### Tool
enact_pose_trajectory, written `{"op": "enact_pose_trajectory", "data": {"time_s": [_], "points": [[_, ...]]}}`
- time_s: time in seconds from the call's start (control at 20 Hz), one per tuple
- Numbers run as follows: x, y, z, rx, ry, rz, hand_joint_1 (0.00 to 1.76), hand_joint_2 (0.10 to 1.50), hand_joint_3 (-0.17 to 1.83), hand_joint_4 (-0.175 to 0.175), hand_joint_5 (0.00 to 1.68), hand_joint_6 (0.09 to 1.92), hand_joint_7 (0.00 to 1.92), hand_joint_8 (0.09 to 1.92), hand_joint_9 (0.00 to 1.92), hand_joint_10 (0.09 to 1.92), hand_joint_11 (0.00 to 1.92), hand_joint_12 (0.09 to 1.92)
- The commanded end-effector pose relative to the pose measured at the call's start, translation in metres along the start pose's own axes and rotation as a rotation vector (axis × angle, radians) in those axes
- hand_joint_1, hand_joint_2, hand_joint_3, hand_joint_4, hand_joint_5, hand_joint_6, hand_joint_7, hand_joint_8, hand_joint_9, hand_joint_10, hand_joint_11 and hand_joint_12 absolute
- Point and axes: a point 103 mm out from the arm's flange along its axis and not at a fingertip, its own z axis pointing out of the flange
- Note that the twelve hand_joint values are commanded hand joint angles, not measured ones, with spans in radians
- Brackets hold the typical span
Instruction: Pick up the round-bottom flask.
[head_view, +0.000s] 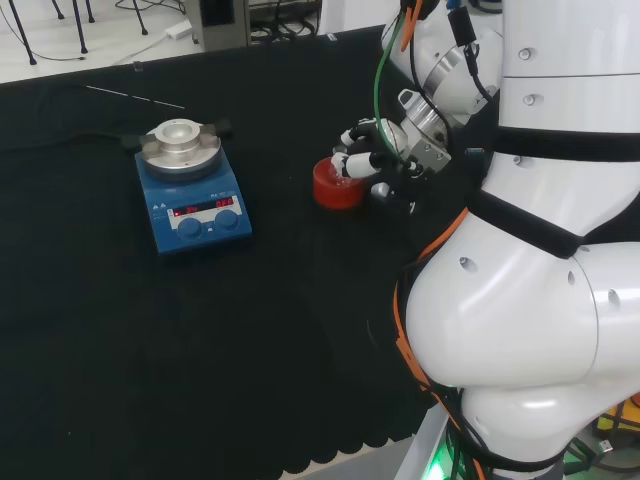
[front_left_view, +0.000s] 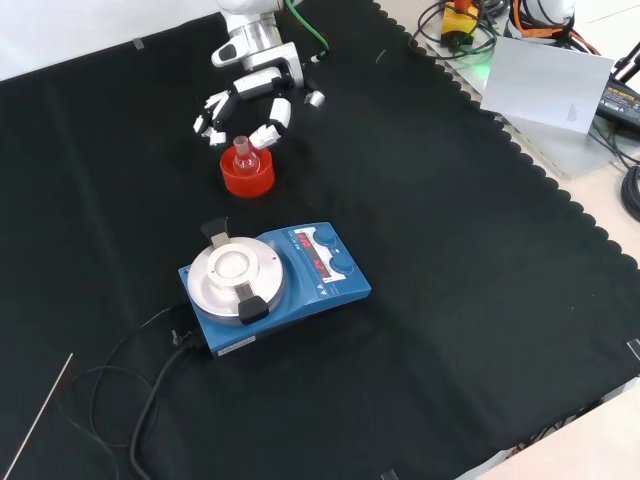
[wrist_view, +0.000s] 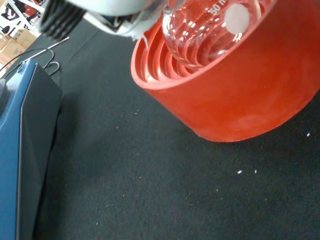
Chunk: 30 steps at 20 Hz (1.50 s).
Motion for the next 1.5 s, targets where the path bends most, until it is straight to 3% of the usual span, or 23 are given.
{"op": "enact_pose_trajectory", "data": {"time_s": [0.05,1.5], "points": [[0.0031,-0.0009,0.0061,0.002,-0.016,-0.001,0.93,0.59,0.81,-0.008,0.58,0.58,0.2,0.48,0.31,0.56,0.0,1.11],[0.0018,0.0037,0.0104,-0.007,-0.009,0.0,0.94,0.62,0.8,-0.003,0.59,0.73,0.22,0.49,0.33,0.56,0.0,1.12]]}}
